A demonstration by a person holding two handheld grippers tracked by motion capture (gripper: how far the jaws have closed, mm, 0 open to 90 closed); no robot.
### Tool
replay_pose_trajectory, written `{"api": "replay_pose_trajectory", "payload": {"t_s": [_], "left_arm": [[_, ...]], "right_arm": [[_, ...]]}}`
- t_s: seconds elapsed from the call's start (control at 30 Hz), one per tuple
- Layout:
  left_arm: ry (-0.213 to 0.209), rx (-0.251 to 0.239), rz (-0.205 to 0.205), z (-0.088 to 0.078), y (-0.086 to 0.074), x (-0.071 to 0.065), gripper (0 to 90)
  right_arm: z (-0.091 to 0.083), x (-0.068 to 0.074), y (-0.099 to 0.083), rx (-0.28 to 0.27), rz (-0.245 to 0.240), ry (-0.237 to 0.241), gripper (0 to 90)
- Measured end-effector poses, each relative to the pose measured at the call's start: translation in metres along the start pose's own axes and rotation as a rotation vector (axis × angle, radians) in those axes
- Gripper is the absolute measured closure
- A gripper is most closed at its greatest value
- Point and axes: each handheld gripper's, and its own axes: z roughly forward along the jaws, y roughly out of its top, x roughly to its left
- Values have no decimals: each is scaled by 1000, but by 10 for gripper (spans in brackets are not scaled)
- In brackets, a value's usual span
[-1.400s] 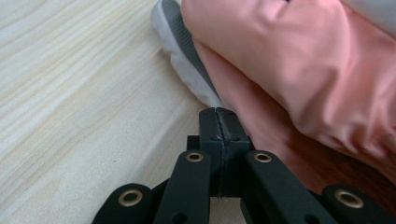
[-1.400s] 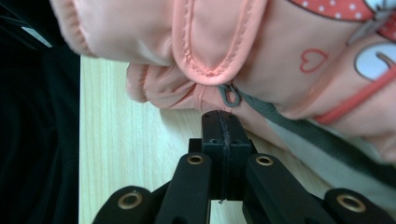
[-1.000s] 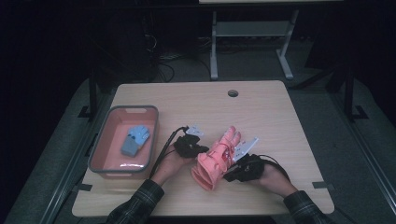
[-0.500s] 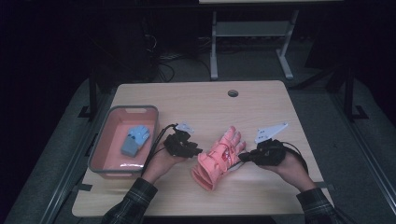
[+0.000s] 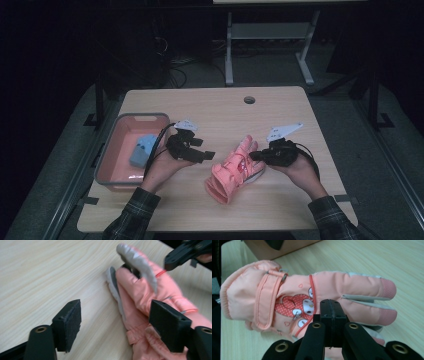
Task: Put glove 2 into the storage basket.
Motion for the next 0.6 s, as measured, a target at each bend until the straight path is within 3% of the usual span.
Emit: {"api": "replay_pose_trajectory", "payload": {"t_s": [0.23, 0.33, 0.5, 0.6], "left_arm": [[-18, -11, 26, 0, 9, -9, 223], [-23, 1, 34, 4, 9, -12, 220], [-26, 10, 44, 6, 9, -13, 215], [-27, 12, 42, 7, 9, -13, 214]], "right_arm": [[1, -2, 4, -47, 10, -12, 900], [6, -2, 5, -44, 7, -24, 900], [1, -1, 13, -88, 7, -18, 900], [11, 0, 13, -49, 5, -17, 900]]}}
